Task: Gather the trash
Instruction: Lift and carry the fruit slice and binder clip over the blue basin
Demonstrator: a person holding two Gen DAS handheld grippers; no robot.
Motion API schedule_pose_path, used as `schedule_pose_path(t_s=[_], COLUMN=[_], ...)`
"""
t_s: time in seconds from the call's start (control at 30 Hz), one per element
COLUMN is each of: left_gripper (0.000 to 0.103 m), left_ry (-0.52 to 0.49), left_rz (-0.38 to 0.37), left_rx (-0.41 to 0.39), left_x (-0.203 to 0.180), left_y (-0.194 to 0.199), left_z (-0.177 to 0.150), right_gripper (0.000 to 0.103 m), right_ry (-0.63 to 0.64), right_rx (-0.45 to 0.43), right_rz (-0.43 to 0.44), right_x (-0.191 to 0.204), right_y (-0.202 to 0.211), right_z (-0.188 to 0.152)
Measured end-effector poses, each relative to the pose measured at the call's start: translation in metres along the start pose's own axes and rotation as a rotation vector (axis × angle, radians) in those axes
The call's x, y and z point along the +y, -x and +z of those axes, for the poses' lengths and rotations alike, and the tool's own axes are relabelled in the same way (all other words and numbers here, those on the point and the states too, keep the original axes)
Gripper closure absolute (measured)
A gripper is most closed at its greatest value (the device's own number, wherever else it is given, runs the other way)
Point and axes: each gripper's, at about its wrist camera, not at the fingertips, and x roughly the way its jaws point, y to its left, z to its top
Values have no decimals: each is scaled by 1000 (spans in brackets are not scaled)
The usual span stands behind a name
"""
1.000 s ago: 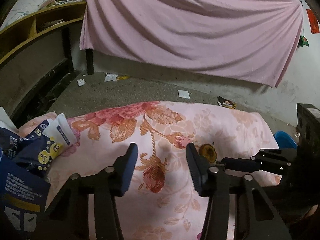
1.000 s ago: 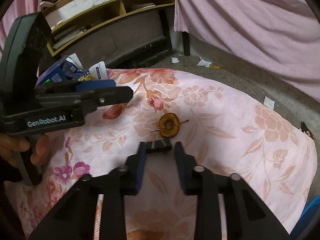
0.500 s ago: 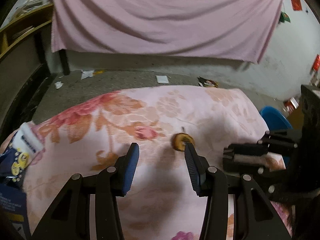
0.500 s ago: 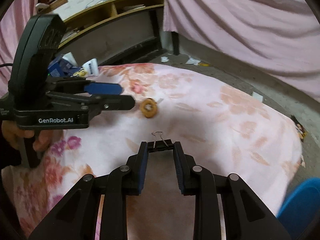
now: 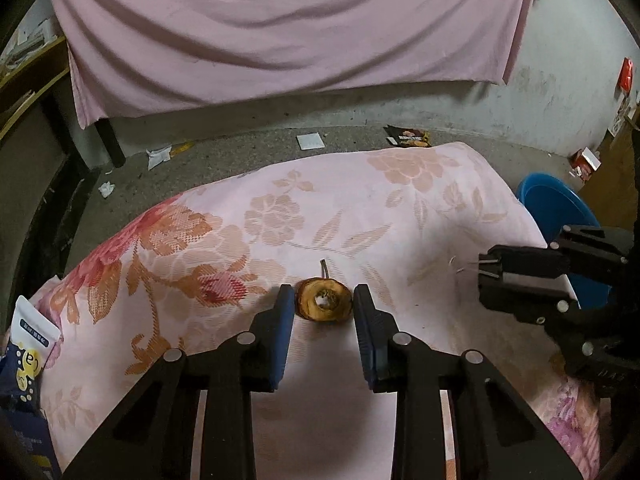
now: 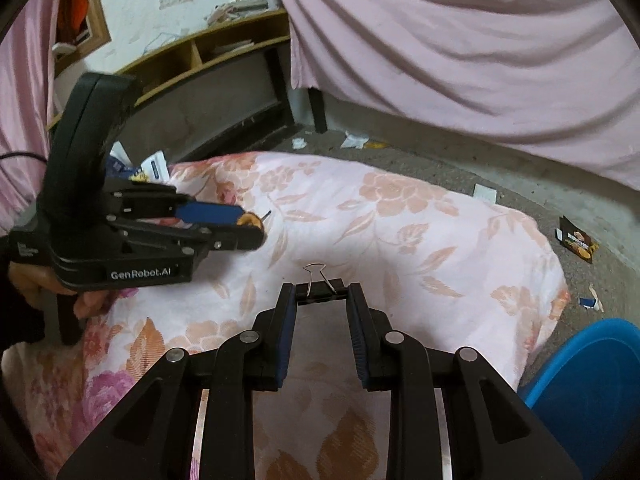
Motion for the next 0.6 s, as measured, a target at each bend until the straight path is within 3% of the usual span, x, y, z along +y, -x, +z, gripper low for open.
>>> schedule_pose_path(t_s=[0.17,0.37,0.47,0.6], left_gripper=[78,78,78,78], left_ry=[15,78,65,36], left_rz=[-9,-72,-78,-91], left_rx=[-90,-363,-508,-639], left_x=[-11,-32,-53,-81], left_y=[19,71,97,123], left_z=[-2,-2,-1,-1], right_gripper=[80,80,80,80], right_ry=[-24,-49,-40,-37], right_rx=[-88,-305,-441,-597], right_rz=[-26,-92,-156,-235], right_x=[-5,-12,-12,-15], right_y=[22,75,109,150], right_z=[-4,-11,-16,-25])
